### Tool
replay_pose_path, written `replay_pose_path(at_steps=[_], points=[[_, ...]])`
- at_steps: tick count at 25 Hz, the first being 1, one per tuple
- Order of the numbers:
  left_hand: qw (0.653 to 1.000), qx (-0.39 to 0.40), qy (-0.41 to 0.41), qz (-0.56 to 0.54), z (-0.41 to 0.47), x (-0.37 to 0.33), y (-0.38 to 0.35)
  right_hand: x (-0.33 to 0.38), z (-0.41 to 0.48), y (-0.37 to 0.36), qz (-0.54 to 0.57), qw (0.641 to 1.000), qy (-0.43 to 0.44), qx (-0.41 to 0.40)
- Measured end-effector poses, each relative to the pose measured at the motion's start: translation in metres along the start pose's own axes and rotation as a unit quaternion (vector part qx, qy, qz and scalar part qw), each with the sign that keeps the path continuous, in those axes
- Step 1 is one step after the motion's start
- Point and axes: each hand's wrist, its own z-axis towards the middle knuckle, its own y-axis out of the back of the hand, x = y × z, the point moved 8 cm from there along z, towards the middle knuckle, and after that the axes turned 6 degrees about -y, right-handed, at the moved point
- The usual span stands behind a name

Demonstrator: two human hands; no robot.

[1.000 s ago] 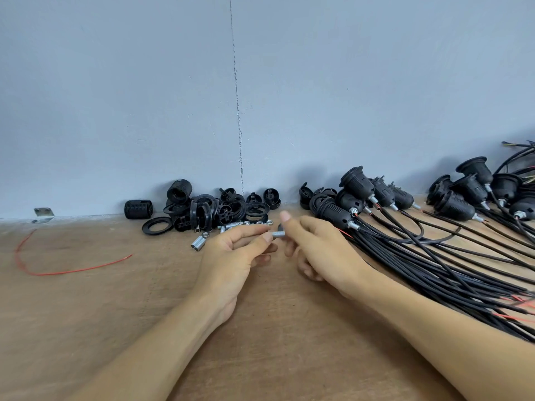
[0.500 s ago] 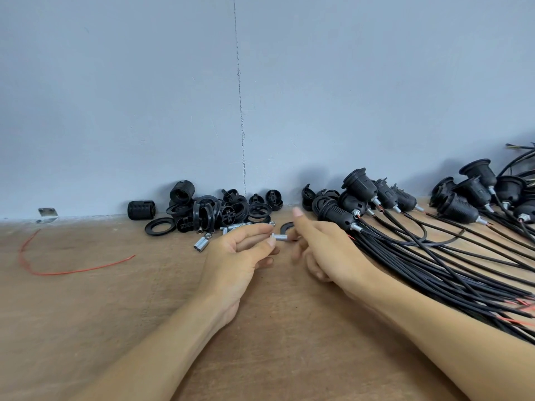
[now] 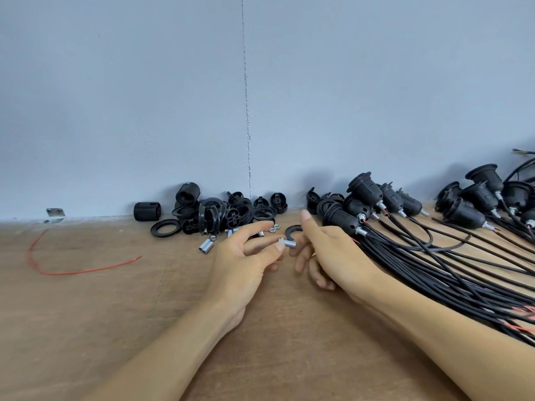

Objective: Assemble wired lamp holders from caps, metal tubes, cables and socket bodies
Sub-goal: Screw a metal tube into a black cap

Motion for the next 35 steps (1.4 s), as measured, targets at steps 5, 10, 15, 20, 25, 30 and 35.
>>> replay_pose_path(at_steps=[5,10,15,20,25,30,35], points=[[1.0,-0.022,-0.006,0.009,0.0,-0.002,0.003,0.003,-0.001,-0.003,0.02,1.0,0.01,0.019],[1.0,-0.023,-0.01,0.016,0.001,-0.003,0.004,0.005,-0.003,-0.004,0.037,0.999,0.005,0.038],[0.999,-0.016,-0.005,0.031,0.001,-0.002,0.004,0.004,-0.003,-0.006,0.043,0.998,-0.008,0.045],[0.999,-0.014,-0.001,0.037,0.0,-0.002,0.003,0.001,-0.002,-0.007,0.053,0.998,-0.021,0.041],[0.999,-0.003,-0.002,0.04,-0.002,-0.005,0.001,0.006,-0.003,-0.007,0.03,0.998,0.011,0.057],[0.999,-0.021,0.003,0.035,-0.001,-0.004,0.003,0.004,0.0,-0.006,0.052,0.997,0.014,0.054],[0.982,-0.033,-0.068,0.171,-0.002,-0.016,0.008,-0.001,0.002,-0.001,0.052,0.998,0.023,0.032]])
